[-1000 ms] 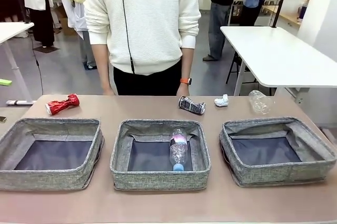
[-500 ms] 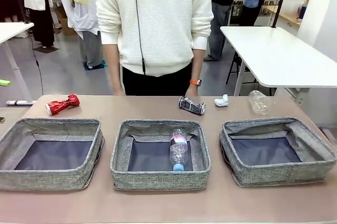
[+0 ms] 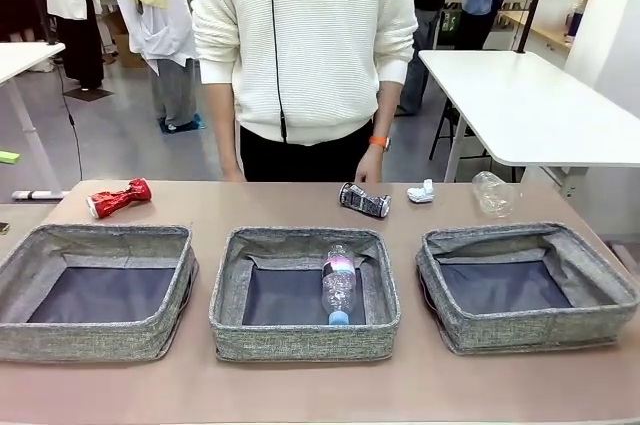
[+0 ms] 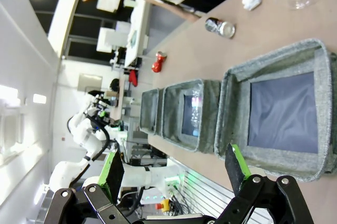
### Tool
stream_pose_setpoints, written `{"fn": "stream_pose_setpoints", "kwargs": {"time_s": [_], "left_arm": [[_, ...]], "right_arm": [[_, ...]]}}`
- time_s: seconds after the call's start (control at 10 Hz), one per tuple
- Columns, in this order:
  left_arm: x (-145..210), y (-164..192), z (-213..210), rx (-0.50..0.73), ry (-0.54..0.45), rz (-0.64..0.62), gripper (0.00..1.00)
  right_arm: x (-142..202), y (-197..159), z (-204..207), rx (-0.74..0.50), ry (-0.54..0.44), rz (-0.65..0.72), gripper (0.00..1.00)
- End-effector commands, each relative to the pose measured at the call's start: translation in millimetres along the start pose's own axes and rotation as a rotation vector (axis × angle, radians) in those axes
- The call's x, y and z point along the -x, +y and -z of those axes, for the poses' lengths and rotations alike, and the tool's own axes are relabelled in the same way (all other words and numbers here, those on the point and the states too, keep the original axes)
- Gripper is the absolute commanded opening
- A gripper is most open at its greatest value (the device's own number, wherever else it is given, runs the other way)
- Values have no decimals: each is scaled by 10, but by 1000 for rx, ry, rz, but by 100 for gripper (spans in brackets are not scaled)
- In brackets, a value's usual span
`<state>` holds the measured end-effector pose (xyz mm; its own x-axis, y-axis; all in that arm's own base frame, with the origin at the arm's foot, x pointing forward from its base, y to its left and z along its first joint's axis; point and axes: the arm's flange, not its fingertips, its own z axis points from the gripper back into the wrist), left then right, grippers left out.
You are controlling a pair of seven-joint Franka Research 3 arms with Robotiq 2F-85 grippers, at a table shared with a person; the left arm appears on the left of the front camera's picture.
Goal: Sort the waste into the appropriate baskets.
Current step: Pick up the waste item pointed out by the person.
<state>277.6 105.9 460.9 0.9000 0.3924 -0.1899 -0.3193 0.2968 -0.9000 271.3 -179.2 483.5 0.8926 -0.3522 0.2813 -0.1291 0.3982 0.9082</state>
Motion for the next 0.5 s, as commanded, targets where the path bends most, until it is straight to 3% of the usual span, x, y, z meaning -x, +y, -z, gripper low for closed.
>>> {"fn": "stream_pose_setpoints", "kwargs": {"time_s": [0.0, 0.4], "left_arm": [[28, 0, 15, 22, 3, 2, 100], [28, 0, 15, 22, 3, 2, 100]], "right_arm": [[-19, 9, 1, -21, -11, -25, 100], [-19, 9, 1, -21, -11, -25, 100]]}}
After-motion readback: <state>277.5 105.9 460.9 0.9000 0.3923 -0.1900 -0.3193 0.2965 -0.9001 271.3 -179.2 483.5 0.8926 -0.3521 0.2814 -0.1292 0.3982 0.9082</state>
